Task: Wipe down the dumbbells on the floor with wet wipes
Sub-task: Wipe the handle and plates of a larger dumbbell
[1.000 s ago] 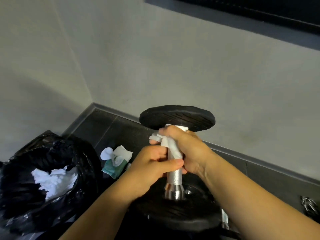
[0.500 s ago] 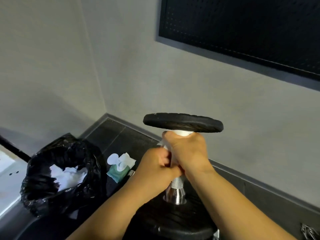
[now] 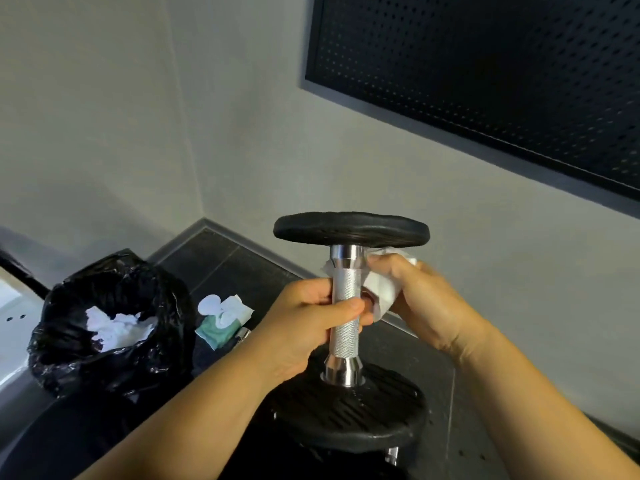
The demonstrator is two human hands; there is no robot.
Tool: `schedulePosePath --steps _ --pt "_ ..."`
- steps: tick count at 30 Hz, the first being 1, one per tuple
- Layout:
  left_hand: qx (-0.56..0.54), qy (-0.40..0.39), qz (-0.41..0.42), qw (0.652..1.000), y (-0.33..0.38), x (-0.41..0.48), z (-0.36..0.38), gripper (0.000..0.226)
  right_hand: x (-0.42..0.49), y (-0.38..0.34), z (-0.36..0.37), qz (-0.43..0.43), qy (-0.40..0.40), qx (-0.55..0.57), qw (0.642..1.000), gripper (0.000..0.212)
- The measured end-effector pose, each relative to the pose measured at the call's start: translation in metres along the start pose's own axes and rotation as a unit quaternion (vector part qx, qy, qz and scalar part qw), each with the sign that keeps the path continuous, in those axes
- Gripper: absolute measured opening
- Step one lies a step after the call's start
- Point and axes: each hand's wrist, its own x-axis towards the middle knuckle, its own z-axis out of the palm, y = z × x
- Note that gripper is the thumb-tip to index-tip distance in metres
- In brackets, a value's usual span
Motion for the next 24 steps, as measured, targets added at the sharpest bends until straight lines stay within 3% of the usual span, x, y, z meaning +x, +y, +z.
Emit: schedulePosePath --steps 2,4,8,10,13,18,21,24 --pt "-0.013 0.016 0.0 1.0 0.0 -0.002 0.003 0.021 -0.009 -0.004 -0.01 0.014 0.049 -0.036 0.998 0.023" --pt "-0.017 0.039 0.004 0.999 0.0 -0.004 0.004 0.016 -0.019 -0.011 -0.016 0.041 0.061 -0.147 0.986 0.02" --pt "-0.04 0.093 0.003 0.995 0.003 -0.004 0.003 0.011 -0.039 -0.031 -0.011 0.07 0.006 -0.312 0.947 0.036" --pt "-0.047 0.116 0.009 0.992 0.007 -0.002 0.003 0.011 -0.041 -0.034 0.0 0.095 -0.055 -0.359 0.927 0.033" --pt "-0.039 0.149 0.03 0.988 0.012 0.002 0.001 0.018 -0.039 -0.031 0.022 0.114 -0.178 -0.347 0.914 0.024" --pt "-0.001 0.168 0.042 0.985 0.016 0.002 -0.002 0.015 -0.035 -0.05 0.016 0.139 -0.274 -0.163 0.938 0.023" --pt "-0.035 0.172 0.039 0.984 0.015 0.002 -0.001 0.012 -0.029 -0.04 0.003 0.11 -0.271 -0.314 0.903 0.038" --pt "-0.061 0.168 0.038 0.983 0.013 0.002 0.003 0.01 -0.021 -0.035 0.019 0.107 -0.246 -0.439 0.857 0.036"
